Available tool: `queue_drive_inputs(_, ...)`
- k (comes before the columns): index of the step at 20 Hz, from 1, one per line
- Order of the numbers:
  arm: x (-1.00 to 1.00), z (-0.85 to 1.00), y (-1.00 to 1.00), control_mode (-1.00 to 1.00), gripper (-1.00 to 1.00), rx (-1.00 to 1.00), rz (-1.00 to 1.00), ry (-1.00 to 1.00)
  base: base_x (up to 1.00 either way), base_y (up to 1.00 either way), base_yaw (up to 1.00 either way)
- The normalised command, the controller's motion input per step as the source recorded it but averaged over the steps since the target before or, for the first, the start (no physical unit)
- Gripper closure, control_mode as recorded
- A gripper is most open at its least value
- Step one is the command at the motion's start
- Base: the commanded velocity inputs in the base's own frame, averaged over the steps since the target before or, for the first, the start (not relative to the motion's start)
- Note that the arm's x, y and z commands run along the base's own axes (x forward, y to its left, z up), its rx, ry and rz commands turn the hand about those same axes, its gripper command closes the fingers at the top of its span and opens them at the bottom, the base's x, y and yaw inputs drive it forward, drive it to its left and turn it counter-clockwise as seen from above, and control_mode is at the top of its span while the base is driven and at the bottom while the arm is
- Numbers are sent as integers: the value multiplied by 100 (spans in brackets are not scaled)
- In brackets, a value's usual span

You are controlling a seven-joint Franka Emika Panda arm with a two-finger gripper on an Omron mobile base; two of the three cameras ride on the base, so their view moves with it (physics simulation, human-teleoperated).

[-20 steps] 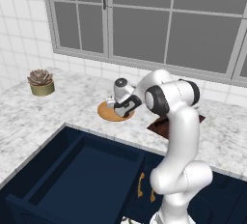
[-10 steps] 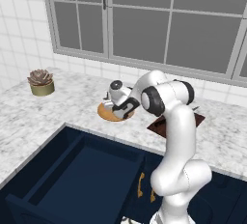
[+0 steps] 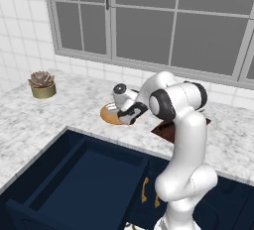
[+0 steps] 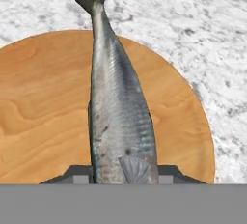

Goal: Pick up the knife from the drawer and place it on the cutting board. Then place the meat from the plate to the cutting board.

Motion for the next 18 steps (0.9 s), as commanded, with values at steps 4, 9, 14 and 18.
queue_drive_inputs(4,-47,39,0,-100,100,0,-5,-28,0,0,0)
queue_drive_inputs(9,-64,18,-25,-100,100,0,-19,-4,0,0,0)
queue_drive_inputs(14,-64,43,-50,-100,100,7,-30,6,0,0,0)
queue_drive_inputs(18,-38,64,-56,-100,100,15,-32,12,0,0,0)
